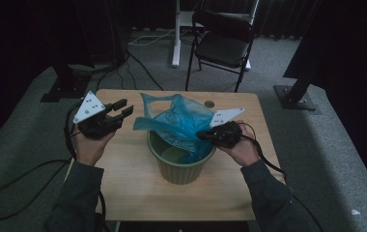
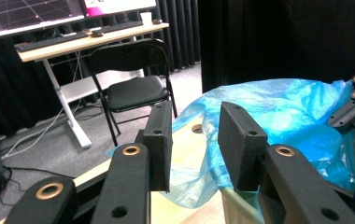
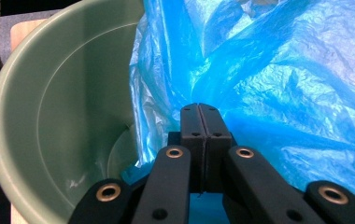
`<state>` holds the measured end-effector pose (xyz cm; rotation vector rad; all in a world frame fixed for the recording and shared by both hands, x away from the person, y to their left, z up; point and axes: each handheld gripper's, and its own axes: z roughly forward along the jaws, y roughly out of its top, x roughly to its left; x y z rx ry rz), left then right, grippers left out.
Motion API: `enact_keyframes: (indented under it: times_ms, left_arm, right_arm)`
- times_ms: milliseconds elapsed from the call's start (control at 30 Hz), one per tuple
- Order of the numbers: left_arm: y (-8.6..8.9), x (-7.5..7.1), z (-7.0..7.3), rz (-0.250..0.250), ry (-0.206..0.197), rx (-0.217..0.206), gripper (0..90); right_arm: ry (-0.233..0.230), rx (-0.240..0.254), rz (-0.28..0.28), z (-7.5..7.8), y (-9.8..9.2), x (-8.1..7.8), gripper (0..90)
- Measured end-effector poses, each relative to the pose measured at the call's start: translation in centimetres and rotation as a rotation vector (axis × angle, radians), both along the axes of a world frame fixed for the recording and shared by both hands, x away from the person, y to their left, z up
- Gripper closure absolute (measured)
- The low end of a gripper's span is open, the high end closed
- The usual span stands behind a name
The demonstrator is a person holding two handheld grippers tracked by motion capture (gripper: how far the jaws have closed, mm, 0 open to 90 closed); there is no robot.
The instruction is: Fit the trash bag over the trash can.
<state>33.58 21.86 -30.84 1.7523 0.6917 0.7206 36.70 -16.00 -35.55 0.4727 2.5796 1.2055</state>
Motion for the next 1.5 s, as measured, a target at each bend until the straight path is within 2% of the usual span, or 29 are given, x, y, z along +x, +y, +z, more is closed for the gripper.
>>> enact_keyframes:
  times_ms: [133,233,433,633,733,867,967,1100,1167,1267,1400,1500]
  left_arm:
    - [-0.7,0.5,-0.4,-0.004,0.031,0.023,63.9]
    - [-1.8,1.1,-1.0,-0.031,0.055,0.043,62.9]
    - [-4.4,2.7,-3.0,-0.067,0.137,0.098,61.6]
    - [-5.8,4.8,-5.0,-0.06,0.226,0.141,60.9]
    - [-6.2,5.5,-5.4,-0.066,0.257,0.141,60.2]
    - [-6.7,6.3,-6.1,-0.063,0.299,0.178,59.7]
    - [-6.8,6.2,-6.5,-0.068,0.284,0.179,72.7]
    - [-6.6,5.5,-6.0,-0.05,0.227,0.174,80.3]
    - [-6.4,5.2,-5.7,-0.053,0.207,0.166,88.3]
    - [-6.3,4.7,-5.6,-0.067,0.188,0.176,88.8]
    - [-6.5,4.2,-5.7,-0.073,0.168,0.183,88.7]
    - [-6.6,3.9,-5.8,-0.08,0.16,0.182,88.7]
  right_arm:
    - [0.0,-0.003,0.013,-0.1,0.1,-0.1,89.6]
    - [-0.002,-0.005,0.027,-0.1,0.2,-0.3,89.4]
    - [-0.011,0.002,0.034,0.0,0.2,-0.4,89.4]
    - [-0.02,0.012,0.041,0.2,0.3,-0.5,89.4]
    - [-0.021,0.011,0.045,0.2,0.5,-0.5,89.2]
    - [-0.025,0.012,0.05,0.2,0.6,-0.6,88.1]
    - [-0.027,0.013,0.049,0.2,0.5,-0.8,87.9]
    - [-0.035,0.026,0.039,0.3,0.0,-0.9,88.0]
    - [-0.037,0.032,0.032,0.4,-0.2,-0.9,88.4]
    - [-0.045,0.05,0.026,0.8,-0.3,-0.9,87.3]
    - [-0.083,0.094,-0.019,2.0,0.1,-0.6,69.1]
    - [-0.129,0.099,-0.059,2.9,0.7,-0.3,60.1]
